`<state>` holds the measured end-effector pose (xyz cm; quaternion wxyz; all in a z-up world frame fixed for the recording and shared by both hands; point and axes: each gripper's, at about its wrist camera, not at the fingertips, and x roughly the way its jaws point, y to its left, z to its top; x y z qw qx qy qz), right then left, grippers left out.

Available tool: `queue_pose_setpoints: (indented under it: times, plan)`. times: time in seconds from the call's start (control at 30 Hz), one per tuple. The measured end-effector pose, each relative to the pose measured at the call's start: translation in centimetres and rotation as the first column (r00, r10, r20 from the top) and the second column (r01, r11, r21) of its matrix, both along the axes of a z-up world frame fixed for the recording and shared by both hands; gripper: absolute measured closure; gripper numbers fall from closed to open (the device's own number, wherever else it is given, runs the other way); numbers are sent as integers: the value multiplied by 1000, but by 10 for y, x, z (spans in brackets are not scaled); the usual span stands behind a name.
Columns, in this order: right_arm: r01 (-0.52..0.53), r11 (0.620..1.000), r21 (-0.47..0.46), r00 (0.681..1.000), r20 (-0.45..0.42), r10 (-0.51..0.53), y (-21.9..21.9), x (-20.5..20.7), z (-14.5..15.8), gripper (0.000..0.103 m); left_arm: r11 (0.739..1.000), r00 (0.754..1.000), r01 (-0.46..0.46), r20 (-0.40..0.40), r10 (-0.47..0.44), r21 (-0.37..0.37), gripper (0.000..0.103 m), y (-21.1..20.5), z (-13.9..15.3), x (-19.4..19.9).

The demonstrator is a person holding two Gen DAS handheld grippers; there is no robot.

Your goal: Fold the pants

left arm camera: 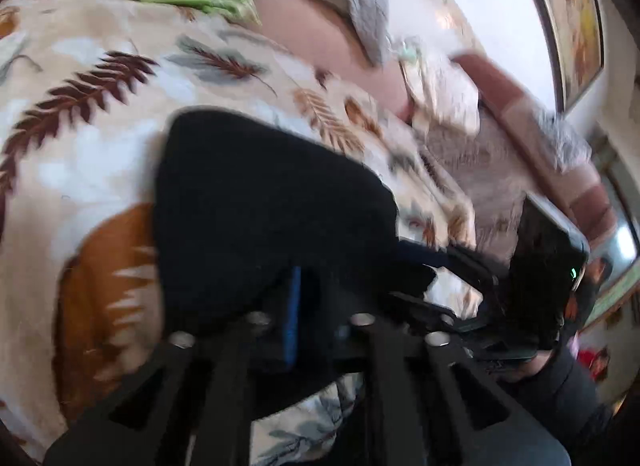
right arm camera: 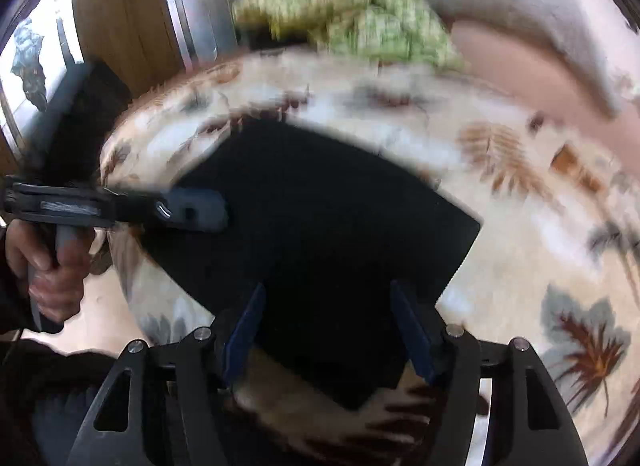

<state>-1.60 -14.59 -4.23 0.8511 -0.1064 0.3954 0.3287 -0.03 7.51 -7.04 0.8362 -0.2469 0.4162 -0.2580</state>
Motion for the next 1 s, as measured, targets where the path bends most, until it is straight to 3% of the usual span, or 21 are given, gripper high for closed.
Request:
queue_pose_setpoints:
  times: [0.03, 0.1, 0.13, 0.17, 0.23, 0.3, 0.4, 0.47, 0.53, 0.63, 0.7, 0.77, 0.87, 1.0]
  plan:
    - [21, 999, 31, 1000, -17, -21, -5, -1, 8, 37, 1000, 1000, -6, 4, 6, -13, 93, 6, 9, -2]
    - [94, 986, 137, 995, -32, -90, -26, -2, 20, 34, 999, 997, -41, 67, 41, -7, 73, 17, 26, -10]
    - [131, 972, 194, 991, -57, -122, -39, -2, 23, 31, 998, 993, -62, 96, 62, -3, 53, 24, 33, -13]
    - [166, 956, 243, 984, -98, -146, -50, 0, 24, 25, 995, 990, -98, 106, 98, -3, 41, 32, 35, -12]
    - [245, 907, 344, 957, -238, -168, -71, 11, 16, 25, 989, 987, -147, 55, 148, -11, 41, 43, 26, -3]
    - [348, 844, 408, 896, -410, -172, -86, 27, -5, 25, 986, 986, -163, -48, 161, -43, 41, 46, 7, 11]
    - [394, 791, 468, 856, -499, -131, -96, 40, -27, 26, 986, 981, -152, -136, 141, -72, 41, 38, -16, 21]
    - [373, 774, 511, 833, -551, -38, -90, 46, -41, 26, 983, 980, -151, -144, 135, -108, 34, 33, -21, 21]
    - [330, 810, 485, 855, -517, -38, -80, 47, -40, 30, 977, 980, -153, -150, 131, -147, 30, 34, -22, 22]
    - [358, 789, 498, 857, -512, -66, -82, 47, -45, 39, 960, 969, -199, -187, 163, -196, 31, 38, -23, 27]
    - [371, 781, 502, 857, -509, -81, -86, 46, -45, 58, 959, 956, -240, -208, 206, -153, 63, 38, -23, 27]
    - [380, 769, 515, 860, -503, -88, -91, 45, -45, 68, 956, 952, -259, -206, 228, -137, 73, 37, -20, 24]
    - [354, 791, 499, 882, -459, -105, -94, 40, -34, 72, 977, 972, -215, -92, 214, 4, 75, 11, 9, 21]
    - [394, 761, 516, 882, -446, -154, -131, 44, -16, 72, 991, 991, -129, -51, 127, -33, 75, -26, 31, 46]
